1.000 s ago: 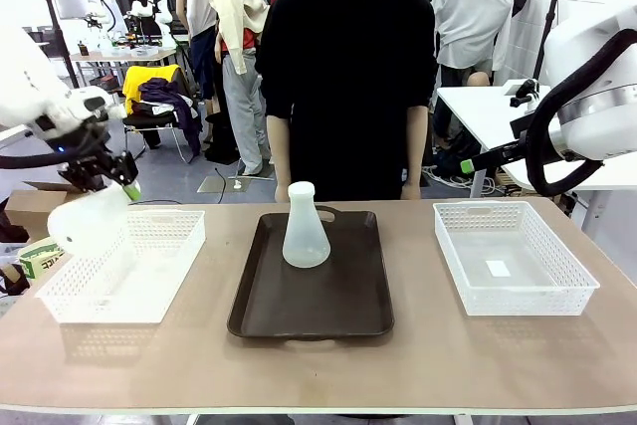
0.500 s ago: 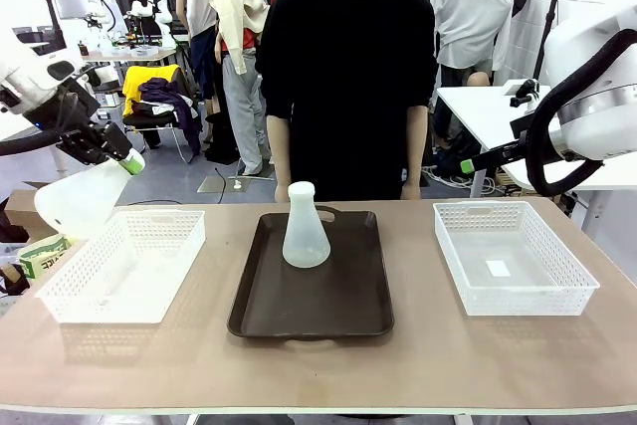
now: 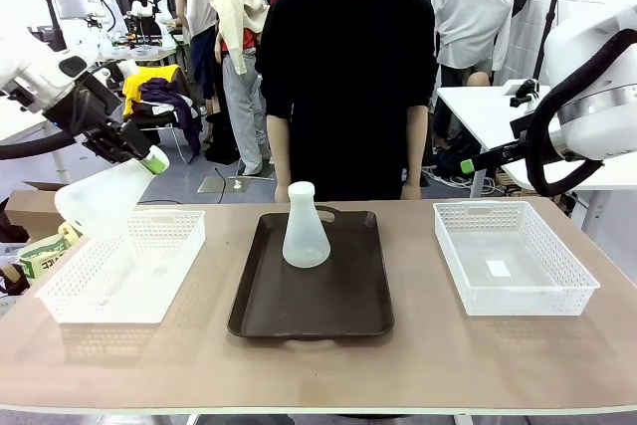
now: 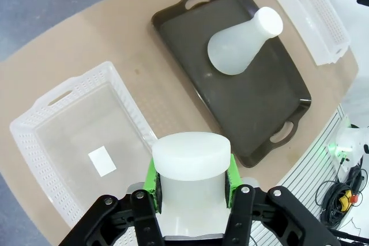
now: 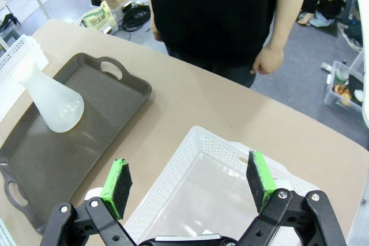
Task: Prepare the laboratory tools.
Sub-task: Place the picked Big flask upright in the Handle tray as directed by the person.
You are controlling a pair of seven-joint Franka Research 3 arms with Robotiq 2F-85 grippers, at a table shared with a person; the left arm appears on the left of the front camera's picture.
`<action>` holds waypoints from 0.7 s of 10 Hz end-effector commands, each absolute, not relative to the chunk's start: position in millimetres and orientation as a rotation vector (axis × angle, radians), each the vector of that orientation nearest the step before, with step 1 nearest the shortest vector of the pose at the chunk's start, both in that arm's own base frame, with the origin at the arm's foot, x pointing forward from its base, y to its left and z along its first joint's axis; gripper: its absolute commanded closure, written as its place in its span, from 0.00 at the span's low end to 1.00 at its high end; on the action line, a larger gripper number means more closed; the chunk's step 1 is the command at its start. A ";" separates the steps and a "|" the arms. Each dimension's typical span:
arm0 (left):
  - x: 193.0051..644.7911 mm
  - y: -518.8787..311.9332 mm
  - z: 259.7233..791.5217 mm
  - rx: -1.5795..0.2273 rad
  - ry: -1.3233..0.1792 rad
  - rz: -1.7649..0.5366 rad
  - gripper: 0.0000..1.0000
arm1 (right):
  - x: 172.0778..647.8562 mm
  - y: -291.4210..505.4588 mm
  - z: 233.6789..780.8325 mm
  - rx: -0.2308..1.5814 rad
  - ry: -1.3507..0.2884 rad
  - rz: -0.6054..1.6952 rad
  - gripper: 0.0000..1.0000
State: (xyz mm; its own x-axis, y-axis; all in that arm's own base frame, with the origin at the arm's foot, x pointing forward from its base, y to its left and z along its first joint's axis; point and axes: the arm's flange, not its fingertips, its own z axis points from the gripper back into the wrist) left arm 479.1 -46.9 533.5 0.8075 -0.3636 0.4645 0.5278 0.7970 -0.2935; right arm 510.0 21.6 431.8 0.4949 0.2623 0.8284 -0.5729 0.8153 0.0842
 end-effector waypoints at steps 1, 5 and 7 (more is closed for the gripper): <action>466.7 -59.7 536.8 -0.415 -0.434 -0.479 1.00 | 510.0 20.1 432.5 0.368 -0.916 0.524 0.00; 454.9 -80.8 543.5 -0.464 -0.424 -0.516 1.00 | 510.0 20.1 432.5 0.368 -0.916 0.524 0.00; 451.8 -77.4 548.1 -0.523 -0.441 -0.497 1.00 | 510.0 20.1 432.5 0.368 -0.916 0.524 0.00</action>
State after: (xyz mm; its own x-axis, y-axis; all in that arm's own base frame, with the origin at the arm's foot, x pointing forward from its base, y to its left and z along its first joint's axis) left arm 456.9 -82.7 546.9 0.7913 -0.3589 0.4949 0.5481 0.7752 -0.3141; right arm 510.0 21.6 431.8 0.4949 0.2623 0.8284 -0.5729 0.8153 0.0842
